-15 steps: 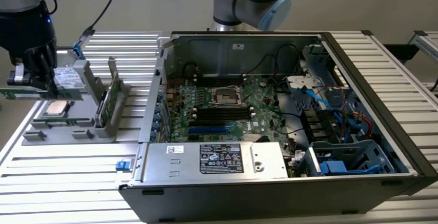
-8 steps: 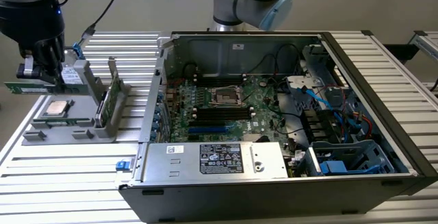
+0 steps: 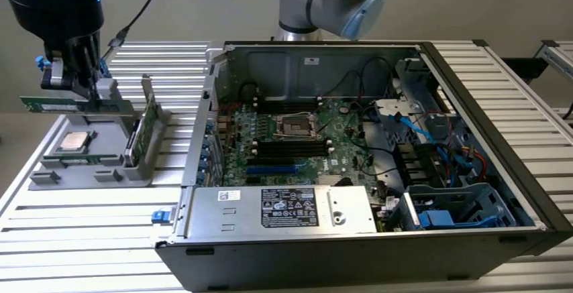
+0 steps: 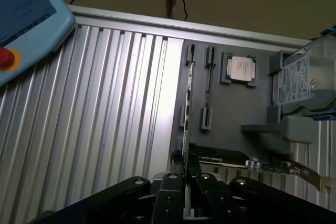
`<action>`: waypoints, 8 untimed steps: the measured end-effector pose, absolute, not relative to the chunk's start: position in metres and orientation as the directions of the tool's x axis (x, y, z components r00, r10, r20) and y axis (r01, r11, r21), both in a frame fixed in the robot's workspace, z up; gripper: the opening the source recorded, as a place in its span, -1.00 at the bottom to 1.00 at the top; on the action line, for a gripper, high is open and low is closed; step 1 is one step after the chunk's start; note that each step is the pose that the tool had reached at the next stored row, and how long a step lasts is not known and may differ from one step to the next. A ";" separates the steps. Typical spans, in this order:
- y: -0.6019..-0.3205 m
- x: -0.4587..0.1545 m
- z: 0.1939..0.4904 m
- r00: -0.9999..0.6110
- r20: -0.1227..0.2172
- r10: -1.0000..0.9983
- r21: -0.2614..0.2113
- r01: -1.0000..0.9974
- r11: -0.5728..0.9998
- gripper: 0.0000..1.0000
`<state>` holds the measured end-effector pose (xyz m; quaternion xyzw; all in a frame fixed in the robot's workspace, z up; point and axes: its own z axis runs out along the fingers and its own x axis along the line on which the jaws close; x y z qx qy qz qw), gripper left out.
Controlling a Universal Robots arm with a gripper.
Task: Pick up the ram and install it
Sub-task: 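Pick up the ram and move it above insertion slot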
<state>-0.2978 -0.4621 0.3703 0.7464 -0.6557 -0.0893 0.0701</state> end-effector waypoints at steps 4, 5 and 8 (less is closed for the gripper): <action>-0.462 -0.283 0.378 0.129 -0.045 -0.991 0.222 -0.965 -0.136 -0.73; -0.462 -0.280 0.379 0.130 -0.046 -0.990 0.222 -0.965 -0.137 -0.73; -0.462 -0.269 0.384 0.135 -0.049 -0.990 0.222 -0.964 -0.143 -0.73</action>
